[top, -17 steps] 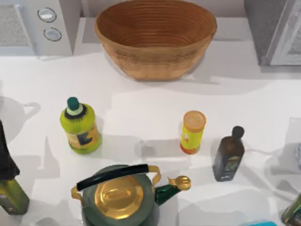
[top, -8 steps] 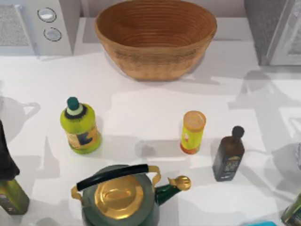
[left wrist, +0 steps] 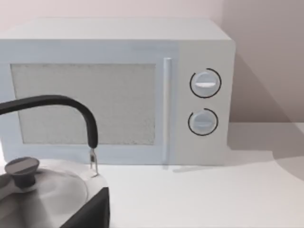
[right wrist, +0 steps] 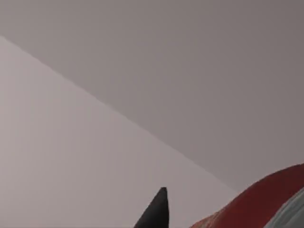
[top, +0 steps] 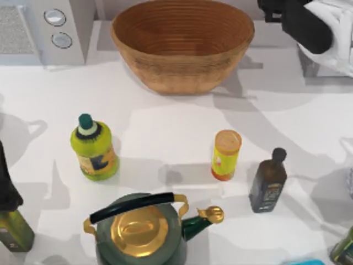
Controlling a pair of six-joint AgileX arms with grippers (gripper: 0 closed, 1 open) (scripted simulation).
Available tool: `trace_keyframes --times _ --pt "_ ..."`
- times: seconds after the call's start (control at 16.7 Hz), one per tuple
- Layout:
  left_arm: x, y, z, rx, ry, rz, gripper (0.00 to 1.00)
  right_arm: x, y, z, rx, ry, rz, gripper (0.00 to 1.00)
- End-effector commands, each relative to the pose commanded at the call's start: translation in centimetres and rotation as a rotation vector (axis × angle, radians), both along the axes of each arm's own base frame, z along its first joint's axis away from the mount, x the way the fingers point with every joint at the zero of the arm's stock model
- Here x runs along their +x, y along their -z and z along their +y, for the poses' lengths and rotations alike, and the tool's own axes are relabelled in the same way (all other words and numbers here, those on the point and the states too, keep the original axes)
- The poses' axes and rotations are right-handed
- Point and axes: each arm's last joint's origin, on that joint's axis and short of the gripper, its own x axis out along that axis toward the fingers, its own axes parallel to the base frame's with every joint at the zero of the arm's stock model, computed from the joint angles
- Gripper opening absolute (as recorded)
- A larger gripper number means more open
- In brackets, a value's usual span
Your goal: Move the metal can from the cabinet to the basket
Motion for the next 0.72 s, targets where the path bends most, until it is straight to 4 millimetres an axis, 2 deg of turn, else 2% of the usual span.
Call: trace_keyframes --times 0.12,0.24,0.42,0.54,0.72 --pt "0.0 0.0 0.0 0.0 0.0 0.0 1.0 2.7 3.0 3.5 -0.002 0.001 0.033 0.0" --pt "0.0 0.0 0.0 0.0 0.0 0.0 1.0 4.5 6.3 6.2 -0.011 -0.002 0.071 0.0" --pt "0.0 0.0 0.0 0.0 0.0 0.0 1.0 5.6 10.5 8.5 -0.031 -0.009 0.122 0.0" --pt "0.0 0.0 0.0 0.0 0.0 0.0 1.0 5.9 11.7 8.9 -0.039 -0.009 0.138 0.0" --pt "0.0 0.0 0.0 0.0 0.0 0.0 1.0 5.9 11.7 8.9 -0.039 -0.009 0.138 0.0"
